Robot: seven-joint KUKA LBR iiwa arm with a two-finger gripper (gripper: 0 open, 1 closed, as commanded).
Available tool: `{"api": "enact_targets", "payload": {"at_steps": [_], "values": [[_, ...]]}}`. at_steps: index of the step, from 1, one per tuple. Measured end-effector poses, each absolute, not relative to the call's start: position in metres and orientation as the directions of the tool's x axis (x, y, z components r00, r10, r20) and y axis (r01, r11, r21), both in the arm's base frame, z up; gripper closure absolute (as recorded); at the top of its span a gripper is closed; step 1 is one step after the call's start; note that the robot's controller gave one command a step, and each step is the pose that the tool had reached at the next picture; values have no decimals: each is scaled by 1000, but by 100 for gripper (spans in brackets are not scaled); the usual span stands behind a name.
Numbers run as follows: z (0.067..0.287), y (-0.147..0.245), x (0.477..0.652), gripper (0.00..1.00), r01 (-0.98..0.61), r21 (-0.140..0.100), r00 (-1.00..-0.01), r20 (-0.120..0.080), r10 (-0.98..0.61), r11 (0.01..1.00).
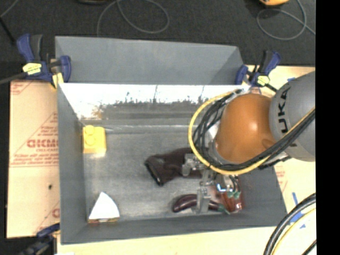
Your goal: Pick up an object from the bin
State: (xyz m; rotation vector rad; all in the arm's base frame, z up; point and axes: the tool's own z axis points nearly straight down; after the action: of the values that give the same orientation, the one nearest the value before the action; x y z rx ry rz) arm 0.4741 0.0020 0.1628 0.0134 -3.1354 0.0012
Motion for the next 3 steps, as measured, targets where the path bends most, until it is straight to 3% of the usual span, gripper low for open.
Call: {"api": "enact_targets", "payload": {"at_steps": [1,2,3], "values": [[167,2,476,0,-8,-1,-1000,-2,-8,1000],[83,-19,473,100,-2,-2,-1000,5,-2,1000],[83,-19,473,100,-2,-2,-1000,5,-2,1000]]}}
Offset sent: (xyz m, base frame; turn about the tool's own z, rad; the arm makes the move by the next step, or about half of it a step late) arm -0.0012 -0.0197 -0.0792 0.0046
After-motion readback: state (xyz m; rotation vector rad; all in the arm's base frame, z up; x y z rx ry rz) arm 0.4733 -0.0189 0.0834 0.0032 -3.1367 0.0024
